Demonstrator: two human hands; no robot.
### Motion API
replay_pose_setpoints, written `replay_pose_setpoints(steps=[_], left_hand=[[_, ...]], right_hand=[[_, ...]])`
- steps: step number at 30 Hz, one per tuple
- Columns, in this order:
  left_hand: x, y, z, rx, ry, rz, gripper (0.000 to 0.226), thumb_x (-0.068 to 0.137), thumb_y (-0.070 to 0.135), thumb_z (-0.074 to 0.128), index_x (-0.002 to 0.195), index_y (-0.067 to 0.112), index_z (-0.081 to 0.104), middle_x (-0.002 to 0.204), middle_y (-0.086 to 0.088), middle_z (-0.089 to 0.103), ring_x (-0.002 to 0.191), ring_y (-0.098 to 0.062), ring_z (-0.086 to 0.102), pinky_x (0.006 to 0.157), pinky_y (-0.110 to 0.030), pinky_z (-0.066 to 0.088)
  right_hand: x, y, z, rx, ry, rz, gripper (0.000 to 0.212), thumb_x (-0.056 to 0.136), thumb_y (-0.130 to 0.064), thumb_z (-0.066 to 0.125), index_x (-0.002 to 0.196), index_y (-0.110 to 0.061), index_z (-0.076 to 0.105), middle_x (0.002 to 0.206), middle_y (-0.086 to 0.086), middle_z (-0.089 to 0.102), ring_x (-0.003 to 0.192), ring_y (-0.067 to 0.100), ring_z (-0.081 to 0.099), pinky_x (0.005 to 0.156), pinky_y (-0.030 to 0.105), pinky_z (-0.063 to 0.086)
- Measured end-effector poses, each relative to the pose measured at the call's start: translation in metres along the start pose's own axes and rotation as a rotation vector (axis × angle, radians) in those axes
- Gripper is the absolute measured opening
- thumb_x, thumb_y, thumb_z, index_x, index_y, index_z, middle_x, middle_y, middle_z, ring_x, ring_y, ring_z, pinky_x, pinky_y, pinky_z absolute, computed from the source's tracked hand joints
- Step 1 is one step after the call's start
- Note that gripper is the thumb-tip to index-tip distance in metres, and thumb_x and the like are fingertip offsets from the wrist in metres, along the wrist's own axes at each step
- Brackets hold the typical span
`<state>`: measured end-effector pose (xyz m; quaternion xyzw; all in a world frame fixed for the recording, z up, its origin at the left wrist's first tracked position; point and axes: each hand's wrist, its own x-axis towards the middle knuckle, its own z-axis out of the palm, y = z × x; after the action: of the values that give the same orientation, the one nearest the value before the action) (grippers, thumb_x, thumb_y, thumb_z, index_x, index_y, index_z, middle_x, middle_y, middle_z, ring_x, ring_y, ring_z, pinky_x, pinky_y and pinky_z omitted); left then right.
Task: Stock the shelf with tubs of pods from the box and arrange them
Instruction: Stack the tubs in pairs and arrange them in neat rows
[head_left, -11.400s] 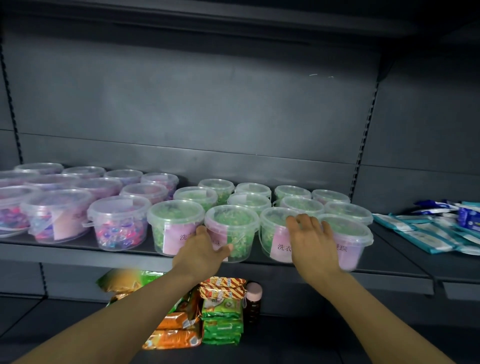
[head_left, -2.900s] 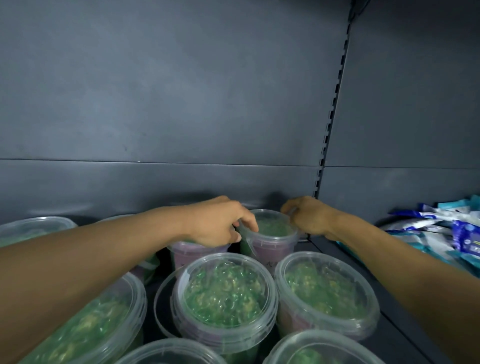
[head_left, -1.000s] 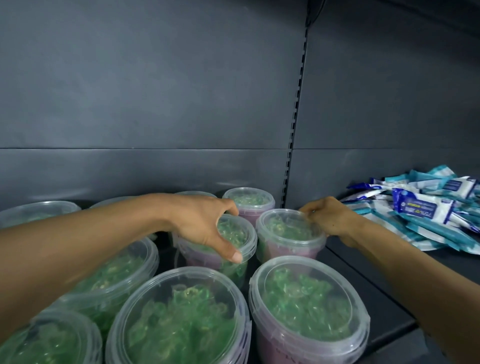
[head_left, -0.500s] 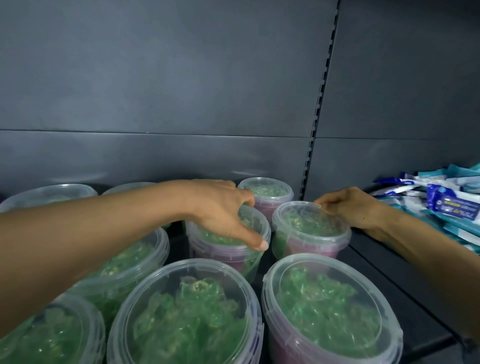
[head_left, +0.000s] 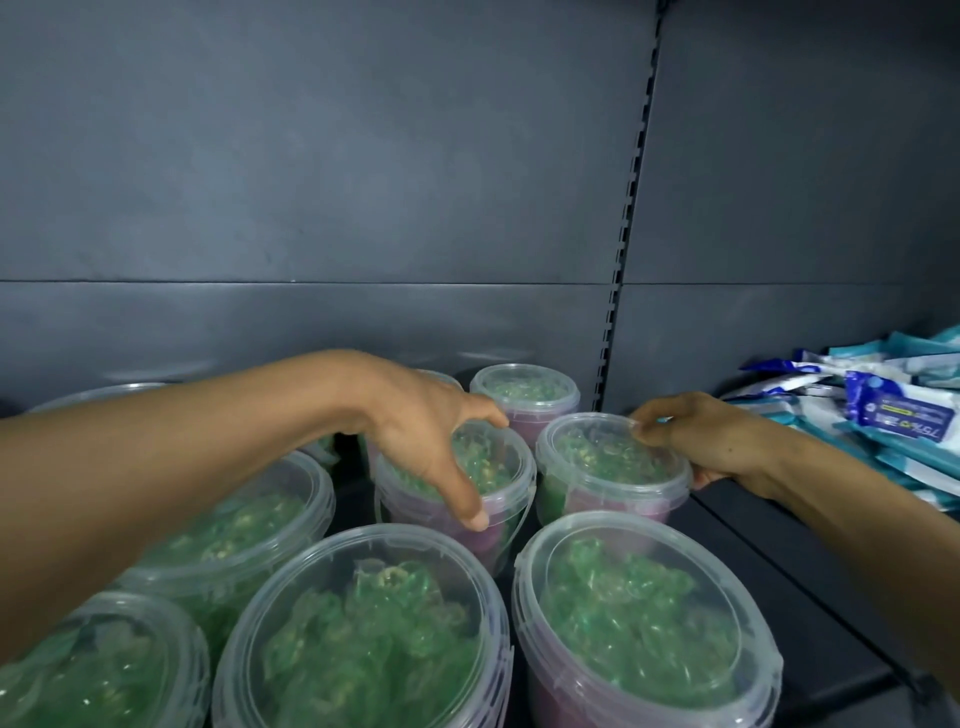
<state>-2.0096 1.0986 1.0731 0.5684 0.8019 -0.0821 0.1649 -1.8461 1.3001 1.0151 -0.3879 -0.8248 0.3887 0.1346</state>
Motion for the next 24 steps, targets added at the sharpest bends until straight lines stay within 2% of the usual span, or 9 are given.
replay_pose_setpoints(steps=[3,6,10,16,21,24], left_hand=[[0.004,0.002,0.003,0.010,0.042,0.003,0.097,0.060,0.064,0.075,0.141,0.045,0.024,0.152,0.013,0.027,0.135,-0.014,0.034,0.110,-0.038,0.035],[0.005,0.007,0.005,0.110,0.124,-0.047,0.096,0.058,0.078,0.063,0.139,0.038,0.029,0.145,0.012,0.037,0.128,-0.016,0.042,0.103,-0.037,0.040],[0.005,0.015,0.009,0.192,0.161,-0.098,0.100,0.059,0.087,0.050,0.141,0.033,0.028,0.144,0.012,0.039,0.127,-0.017,0.044,0.089,-0.032,0.039],[0.002,0.020,0.010,0.178,0.137,-0.154,0.100,0.062,0.086,0.047,0.143,0.031,0.025,0.146,0.006,0.038,0.129,-0.019,0.042,0.086,-0.031,0.035],[-0.001,0.022,0.011,0.163,0.126,-0.164,0.102,0.065,0.086,0.044,0.147,0.030,0.018,0.151,0.005,0.031,0.135,-0.020,0.036,0.098,-0.033,0.035],[-0.002,0.024,0.013,0.174,0.118,-0.185,0.106,0.064,0.088,0.041,0.149,0.032,0.012,0.157,0.006,0.021,0.142,-0.020,0.026,0.107,-0.035,0.030]], right_hand=[[0.001,-0.001,0.000,0.038,0.016,-0.011,0.018,0.094,-0.008,0.050,0.091,-0.008,0.068,0.074,0.009,0.060,0.067,0.020,0.052,0.058,0.029,0.042],[-0.001,-0.001,0.001,0.040,0.021,-0.020,0.021,0.093,-0.005,0.049,0.089,-0.007,0.069,0.068,0.007,0.058,0.060,0.017,0.049,0.050,0.024,0.039],[-0.002,0.000,0.002,0.084,0.007,-0.027,0.022,0.093,-0.003,0.048,0.091,-0.007,0.070,0.076,0.009,0.063,0.070,0.020,0.055,0.060,0.030,0.044],[-0.001,-0.002,0.003,0.073,-0.002,-0.040,0.024,0.094,-0.004,0.046,0.093,-0.007,0.070,0.080,0.010,0.065,0.073,0.021,0.058,0.065,0.033,0.048],[-0.003,-0.003,0.005,0.031,0.024,-0.066,0.027,0.095,-0.004,0.045,0.093,-0.010,0.071,0.084,0.010,0.068,0.071,0.018,0.060,0.061,0.029,0.050],[-0.004,-0.007,0.006,-0.004,0.037,-0.084,0.030,0.095,-0.005,0.044,0.092,-0.012,0.072,0.090,0.012,0.071,0.078,0.021,0.063,0.071,0.034,0.054]])
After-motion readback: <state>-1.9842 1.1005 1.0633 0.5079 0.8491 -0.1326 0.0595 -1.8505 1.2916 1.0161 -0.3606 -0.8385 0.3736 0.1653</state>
